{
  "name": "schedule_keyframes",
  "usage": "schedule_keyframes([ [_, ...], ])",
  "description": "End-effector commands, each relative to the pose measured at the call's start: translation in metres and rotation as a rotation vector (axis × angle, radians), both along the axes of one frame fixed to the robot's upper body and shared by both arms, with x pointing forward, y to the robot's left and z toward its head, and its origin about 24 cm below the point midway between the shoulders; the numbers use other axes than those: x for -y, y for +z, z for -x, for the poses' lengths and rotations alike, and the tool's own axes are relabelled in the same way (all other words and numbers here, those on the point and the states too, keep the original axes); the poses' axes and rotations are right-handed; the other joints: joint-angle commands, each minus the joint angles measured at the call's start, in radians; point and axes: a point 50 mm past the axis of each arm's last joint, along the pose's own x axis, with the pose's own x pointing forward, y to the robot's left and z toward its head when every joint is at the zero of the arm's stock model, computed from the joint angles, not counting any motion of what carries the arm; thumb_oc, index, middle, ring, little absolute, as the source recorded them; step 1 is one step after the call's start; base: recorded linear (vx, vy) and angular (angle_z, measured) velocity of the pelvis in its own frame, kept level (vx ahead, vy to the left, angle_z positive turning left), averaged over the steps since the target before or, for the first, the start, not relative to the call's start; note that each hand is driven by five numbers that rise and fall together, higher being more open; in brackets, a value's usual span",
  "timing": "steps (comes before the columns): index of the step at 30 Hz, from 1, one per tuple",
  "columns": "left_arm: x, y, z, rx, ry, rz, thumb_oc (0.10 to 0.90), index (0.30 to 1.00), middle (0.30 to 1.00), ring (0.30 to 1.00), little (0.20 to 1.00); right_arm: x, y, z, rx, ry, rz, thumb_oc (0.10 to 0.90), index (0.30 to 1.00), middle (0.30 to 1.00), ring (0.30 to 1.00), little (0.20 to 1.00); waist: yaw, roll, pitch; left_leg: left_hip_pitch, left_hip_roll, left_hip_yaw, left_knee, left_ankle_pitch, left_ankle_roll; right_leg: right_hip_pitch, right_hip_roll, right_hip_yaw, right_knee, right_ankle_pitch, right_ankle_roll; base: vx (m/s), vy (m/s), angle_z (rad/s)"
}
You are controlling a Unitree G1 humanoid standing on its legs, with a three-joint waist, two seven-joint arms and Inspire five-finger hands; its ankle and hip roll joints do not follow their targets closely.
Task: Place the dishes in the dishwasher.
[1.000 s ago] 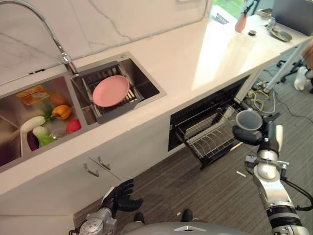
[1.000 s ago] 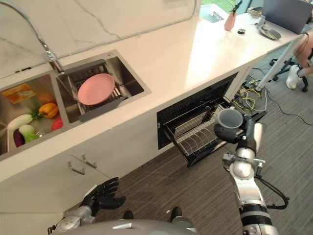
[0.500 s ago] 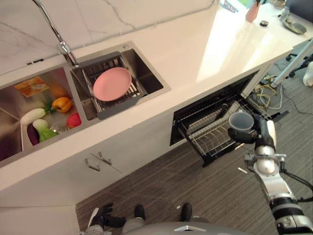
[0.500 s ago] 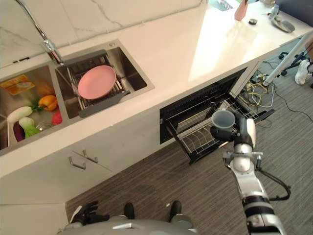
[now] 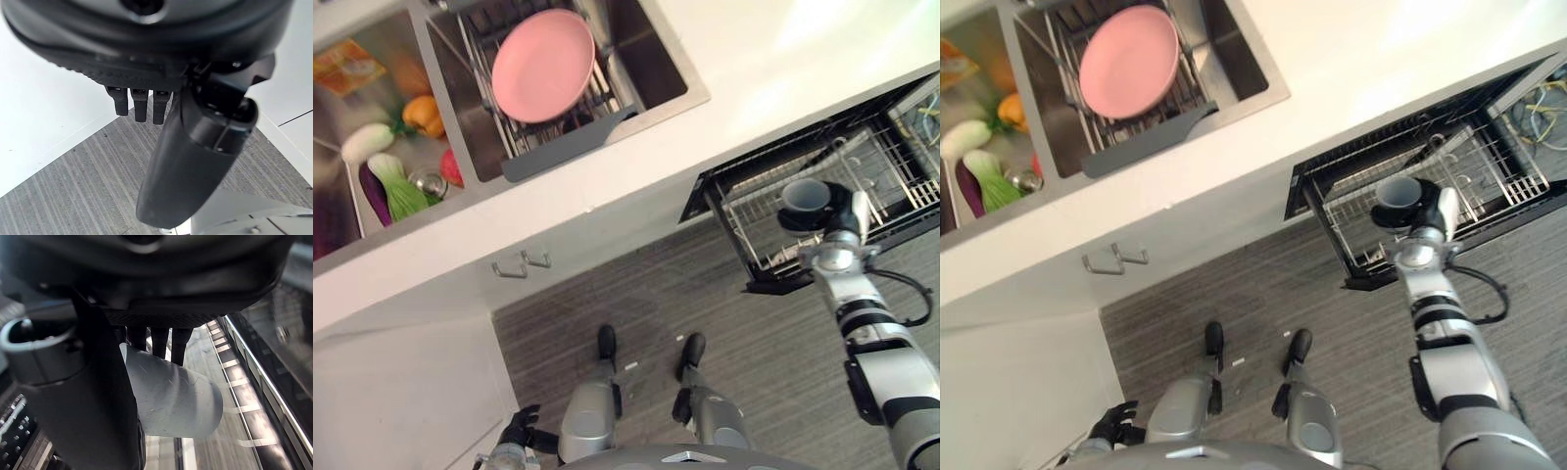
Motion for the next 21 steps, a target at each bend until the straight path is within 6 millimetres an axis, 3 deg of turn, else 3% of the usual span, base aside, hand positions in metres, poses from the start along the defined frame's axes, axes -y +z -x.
schedule_keyframes([
  [1, -0.011, -0.002, 0.022, -0.076, -0.005, -0.063, 0.800, 0.900, 0.900, 0.900, 0.900, 0.014, 0.018, 0.003, 0.076, -0.011, 0.025, 0.400, 0.300, 0.300, 0.300, 0.300, -0.020, -0.026, -0.100, 0.001, 0.050, 0.028, 0.001, 0.035, -0.031, 0.114, -0.080, 0.039, 0.020, -0.096, 0.119, 0.01, 0.008, 0.07],
  [5, -0.007, -0.002, 0.017, -0.062, -0.007, -0.059, 0.800, 0.900, 0.900, 0.900, 0.900, 0.005, 0.006, 0.003, 0.034, 0.002, 0.009, 0.400, 0.300, 0.300, 0.300, 0.300, -0.016, -0.020, -0.089, -0.011, 0.046, 0.024, 0.001, 0.035, -0.029, 0.105, -0.082, 0.039, 0.019, -0.094, 0.119, 0.01, 0.010, 0.05],
  [7, -0.002, -0.001, 0.005, -0.029, -0.022, -0.056, 0.800, 0.900, 0.900, 0.900, 0.900, -0.004, -0.030, 0.012, -0.123, -0.020, -0.001, 0.400, 0.300, 0.300, 0.300, 0.300, -0.006, -0.004, -0.065, -0.030, 0.037, 0.014, 0.001, 0.037, -0.027, 0.093, -0.090, 0.036, 0.018, -0.089, 0.122, 0.02, 0.039, -0.01],
  [8, -0.001, -0.001, 0.003, -0.020, -0.026, -0.054, 0.800, 0.900, 0.900, 0.900, 0.900, -0.003, -0.035, 0.015, -0.146, -0.035, -0.007, 0.400, 0.300, 0.300, 0.300, 0.300, -0.004, -0.001, -0.062, -0.033, 0.034, 0.012, 0.001, 0.038, -0.026, 0.092, -0.091, 0.033, 0.018, -0.088, 0.123, 0.00, 0.022, -0.03],
  [14, 0.001, 0.000, -0.004, -0.005, -0.037, -0.060, 0.800, 0.900, 0.900, 0.900, 0.900, -0.001, -0.050, 0.023, -0.224, -0.060, -0.008, 0.402, 0.302, 0.302, 0.302, 0.302, -0.003, 0.007, -0.056, -0.040, 0.028, 0.002, 0.001, 0.038, -0.026, 0.091, -0.097, 0.026, 0.018, -0.086, 0.125, 0.00, 0.000, 0.01],
  [15, 0.000, 0.000, -0.004, -0.008, -0.041, -0.062, 0.800, 0.900, 0.900, 0.900, 0.900, -0.001, -0.051, 0.023, -0.236, -0.053, -0.006, 0.731, 0.796, 0.796, 0.796, 0.796, -0.003, 0.006, -0.056, -0.039, 0.028, 0.001, 0.001, 0.038, -0.026, 0.092, -0.098, 0.026, 0.018, -0.086, 0.125, -0.01, 0.001, 0.03],
  [16, 0.000, 0.000, -0.004, -0.008, -0.041, -0.062, 0.800, 0.900, 0.900, 0.900, 0.900, -0.001, -0.051, 0.023, -0.236, -0.053, -0.006, 0.731, 0.796, 0.796, 0.796, 0.796, -0.003, 0.006, -0.056, -0.039, 0.028, 0.001, 0.001, 0.038, -0.026, 0.092, -0.098, 0.026, 0.018, -0.086, 0.125, -0.03, -0.004, 0.03],
  [17, 0.001, 0.000, -0.004, -0.017, -0.050, -0.062, 0.800, 0.900, 0.900, 0.900, 0.900, -0.001, -0.049, 0.021, -0.239, -0.042, -0.003, 0.800, 0.900, 0.900, 0.900, 0.900, -0.006, 0.001, -0.058, -0.036, 0.029, 0.002, 0.001, 0.038, -0.026, 0.095, -0.097, 0.025, 0.018, -0.085, 0.125, 0.00, 0.000, 0.00],
  [21, -0.001, 0.000, -0.004, -0.025, -0.045, -0.064, 0.800, 0.900, 0.900, 0.900, 0.900, -0.004, -0.037, 0.014, -0.217, 0.009, 0.083, 0.800, 0.900, 0.900, 0.900, 0.900, -0.012, -0.011, -0.064, -0.025, 0.032, 0.005, 0.001, 0.034, -0.027, 0.105, -0.096, 0.025, 0.017, -0.087, 0.126, -0.01, -0.003, 0.01],
])
